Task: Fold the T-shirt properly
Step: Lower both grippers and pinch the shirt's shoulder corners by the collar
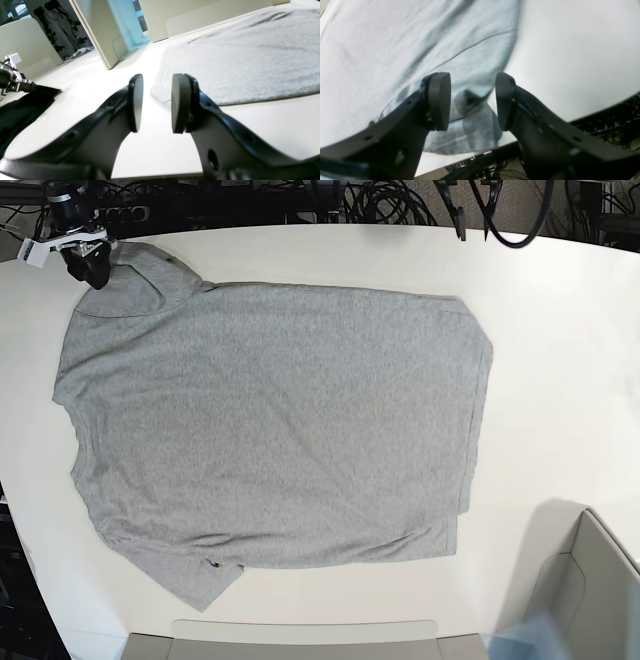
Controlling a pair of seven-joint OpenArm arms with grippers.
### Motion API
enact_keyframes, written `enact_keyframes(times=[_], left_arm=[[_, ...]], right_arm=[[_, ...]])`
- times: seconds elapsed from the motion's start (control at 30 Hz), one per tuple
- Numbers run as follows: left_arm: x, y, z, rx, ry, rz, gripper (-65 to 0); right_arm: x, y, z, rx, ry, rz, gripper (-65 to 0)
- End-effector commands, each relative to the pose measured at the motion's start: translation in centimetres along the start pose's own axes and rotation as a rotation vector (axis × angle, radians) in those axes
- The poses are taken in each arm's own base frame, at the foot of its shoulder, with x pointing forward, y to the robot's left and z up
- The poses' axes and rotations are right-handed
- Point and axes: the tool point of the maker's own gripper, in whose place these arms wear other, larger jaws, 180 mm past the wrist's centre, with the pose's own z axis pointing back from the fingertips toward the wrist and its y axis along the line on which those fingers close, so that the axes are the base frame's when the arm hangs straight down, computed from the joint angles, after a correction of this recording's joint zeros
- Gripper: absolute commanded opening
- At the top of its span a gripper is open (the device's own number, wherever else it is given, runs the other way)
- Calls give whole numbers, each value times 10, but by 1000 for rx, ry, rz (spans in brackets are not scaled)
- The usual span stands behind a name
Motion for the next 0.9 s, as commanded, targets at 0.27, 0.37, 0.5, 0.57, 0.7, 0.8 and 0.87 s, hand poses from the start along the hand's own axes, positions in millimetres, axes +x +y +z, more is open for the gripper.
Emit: enact_keyframes(times=[0.27, 0.37, 0.5, 0.57, 0.7, 0.8, 0.87], left_arm=[[-2, 3, -2, 13, 17, -5, -452], [-2, 3, -1, 13, 22, -5, -452], [-2, 3, -1, 13, 22, -5, -452], [-2, 3, -1, 13, 22, -5, -452], [0, 3, -3, 14, 15, -6, -451], [4, 4, -10, 19, 2, -5, -450], [6, 6, -16, 24, 9, -7, -449]], right_arm=[[-18, 13, -23, 48, 79, 136, -360], [-24, 11, -25, 1, 65, 141, -360], [-35, 17, -23, 14, 75, 152, -360], [-45, 29, -21, 62, 85, 146, -360], [-76, 43, -17, 124, 229, 189, -360], [-91, 50, -15, 162, 307, 211, -370], [-95, 53, -14, 177, 311, 207, -384]])
